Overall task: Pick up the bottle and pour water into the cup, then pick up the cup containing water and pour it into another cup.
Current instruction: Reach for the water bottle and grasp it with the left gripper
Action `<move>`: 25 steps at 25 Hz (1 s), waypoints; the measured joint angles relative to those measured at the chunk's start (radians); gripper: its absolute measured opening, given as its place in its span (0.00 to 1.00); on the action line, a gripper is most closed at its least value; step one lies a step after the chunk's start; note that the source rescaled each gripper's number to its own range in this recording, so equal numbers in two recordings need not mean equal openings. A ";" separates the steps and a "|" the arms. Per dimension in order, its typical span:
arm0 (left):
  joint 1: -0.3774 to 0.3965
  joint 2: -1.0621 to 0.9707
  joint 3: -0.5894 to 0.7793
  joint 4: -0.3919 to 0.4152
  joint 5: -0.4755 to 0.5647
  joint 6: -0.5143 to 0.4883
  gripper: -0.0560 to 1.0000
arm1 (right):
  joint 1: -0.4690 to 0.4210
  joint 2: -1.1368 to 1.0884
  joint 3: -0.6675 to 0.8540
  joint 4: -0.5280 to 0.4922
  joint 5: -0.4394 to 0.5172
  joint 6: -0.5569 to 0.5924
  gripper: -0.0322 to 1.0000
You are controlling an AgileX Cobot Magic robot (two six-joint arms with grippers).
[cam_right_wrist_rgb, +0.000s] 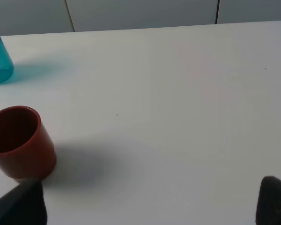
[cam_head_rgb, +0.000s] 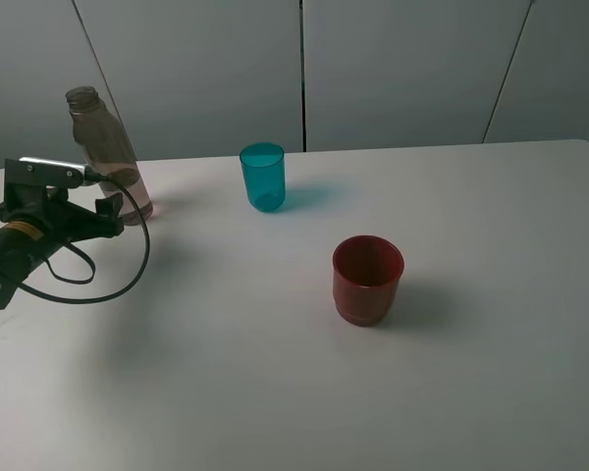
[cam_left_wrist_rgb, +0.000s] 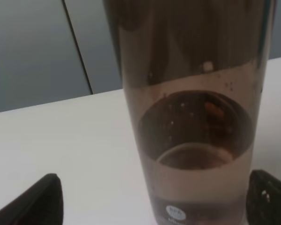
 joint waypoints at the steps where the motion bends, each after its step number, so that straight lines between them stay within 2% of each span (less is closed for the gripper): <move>1: 0.000 0.008 -0.014 0.006 -0.002 0.000 0.99 | 0.000 0.000 0.000 0.000 0.000 0.000 0.77; 9: 0.000 0.068 -0.115 0.063 -0.004 0.000 0.99 | 0.000 0.000 0.000 0.000 0.000 -0.007 0.77; 25: 0.000 0.167 -0.288 0.127 -0.008 -0.008 0.99 | 0.000 0.000 0.000 0.000 0.000 0.000 0.77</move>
